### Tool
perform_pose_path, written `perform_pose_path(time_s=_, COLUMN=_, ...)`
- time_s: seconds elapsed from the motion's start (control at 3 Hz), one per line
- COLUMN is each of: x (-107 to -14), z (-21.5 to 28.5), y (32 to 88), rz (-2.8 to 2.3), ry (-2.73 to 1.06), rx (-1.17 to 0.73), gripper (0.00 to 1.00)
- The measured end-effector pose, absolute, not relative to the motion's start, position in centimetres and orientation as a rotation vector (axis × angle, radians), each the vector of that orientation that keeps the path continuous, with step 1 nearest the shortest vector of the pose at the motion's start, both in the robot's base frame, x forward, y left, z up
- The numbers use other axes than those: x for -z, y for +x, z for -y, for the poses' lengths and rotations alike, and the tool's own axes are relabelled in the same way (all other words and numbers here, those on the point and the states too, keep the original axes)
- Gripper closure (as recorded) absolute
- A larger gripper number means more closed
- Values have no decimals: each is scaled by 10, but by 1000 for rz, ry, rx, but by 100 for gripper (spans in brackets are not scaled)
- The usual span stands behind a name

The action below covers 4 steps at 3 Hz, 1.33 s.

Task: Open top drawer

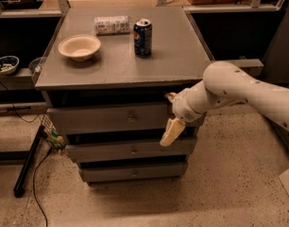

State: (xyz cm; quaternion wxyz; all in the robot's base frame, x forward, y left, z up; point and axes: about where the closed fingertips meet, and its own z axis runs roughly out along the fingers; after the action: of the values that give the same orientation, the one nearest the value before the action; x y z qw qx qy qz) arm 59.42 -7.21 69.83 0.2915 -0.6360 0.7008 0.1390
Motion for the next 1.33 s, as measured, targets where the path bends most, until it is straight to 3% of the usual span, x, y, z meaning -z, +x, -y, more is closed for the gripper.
perform_pose_path(time_s=1.33, x=-667, z=69, y=590, rz=-1910, ry=-1795, rx=-299, gripper=0)
